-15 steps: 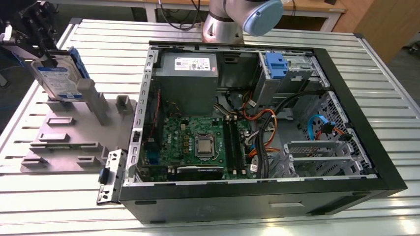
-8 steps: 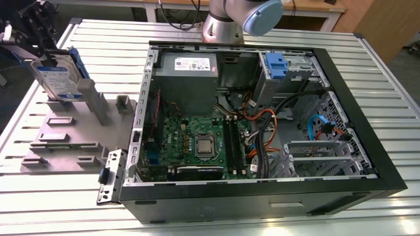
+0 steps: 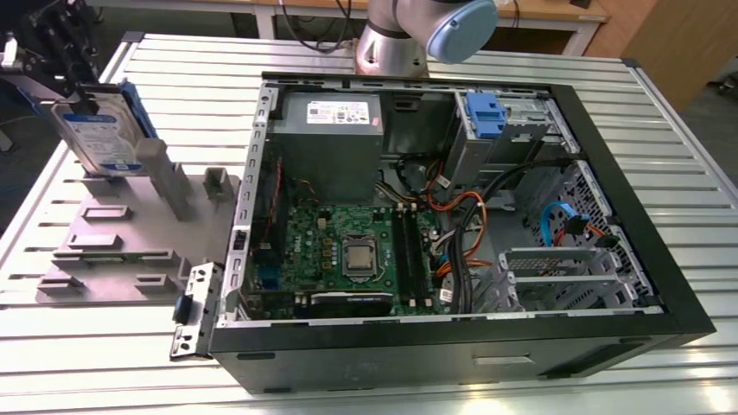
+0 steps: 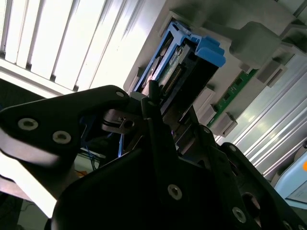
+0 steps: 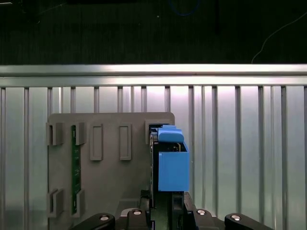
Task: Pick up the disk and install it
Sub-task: 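Pick up the disk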
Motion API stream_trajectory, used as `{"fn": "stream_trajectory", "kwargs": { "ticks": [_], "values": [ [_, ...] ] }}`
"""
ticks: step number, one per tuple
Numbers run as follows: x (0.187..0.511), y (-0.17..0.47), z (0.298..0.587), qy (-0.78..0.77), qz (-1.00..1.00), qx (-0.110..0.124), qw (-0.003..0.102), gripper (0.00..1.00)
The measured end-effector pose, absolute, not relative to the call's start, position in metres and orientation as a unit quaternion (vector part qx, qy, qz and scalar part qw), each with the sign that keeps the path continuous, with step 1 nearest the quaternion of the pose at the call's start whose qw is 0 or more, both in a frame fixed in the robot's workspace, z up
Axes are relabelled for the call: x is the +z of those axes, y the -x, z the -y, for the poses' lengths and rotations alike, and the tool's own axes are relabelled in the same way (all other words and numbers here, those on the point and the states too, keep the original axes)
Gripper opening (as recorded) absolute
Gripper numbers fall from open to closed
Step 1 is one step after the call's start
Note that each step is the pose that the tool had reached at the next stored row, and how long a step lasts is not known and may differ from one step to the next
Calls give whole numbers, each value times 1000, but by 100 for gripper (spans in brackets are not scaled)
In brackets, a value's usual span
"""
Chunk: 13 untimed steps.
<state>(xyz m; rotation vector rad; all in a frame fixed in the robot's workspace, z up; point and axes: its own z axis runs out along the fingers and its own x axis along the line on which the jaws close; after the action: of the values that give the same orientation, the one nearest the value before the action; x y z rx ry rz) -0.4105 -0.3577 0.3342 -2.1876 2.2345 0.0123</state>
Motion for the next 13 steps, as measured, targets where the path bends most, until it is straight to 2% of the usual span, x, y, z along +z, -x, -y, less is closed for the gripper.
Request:
{"fn": "stream_trajectory", "kwargs": {
  "ticks": [13],
  "values": [
    [346, 411, 358, 700, -715, 6, 8, 35]
  ]
}}
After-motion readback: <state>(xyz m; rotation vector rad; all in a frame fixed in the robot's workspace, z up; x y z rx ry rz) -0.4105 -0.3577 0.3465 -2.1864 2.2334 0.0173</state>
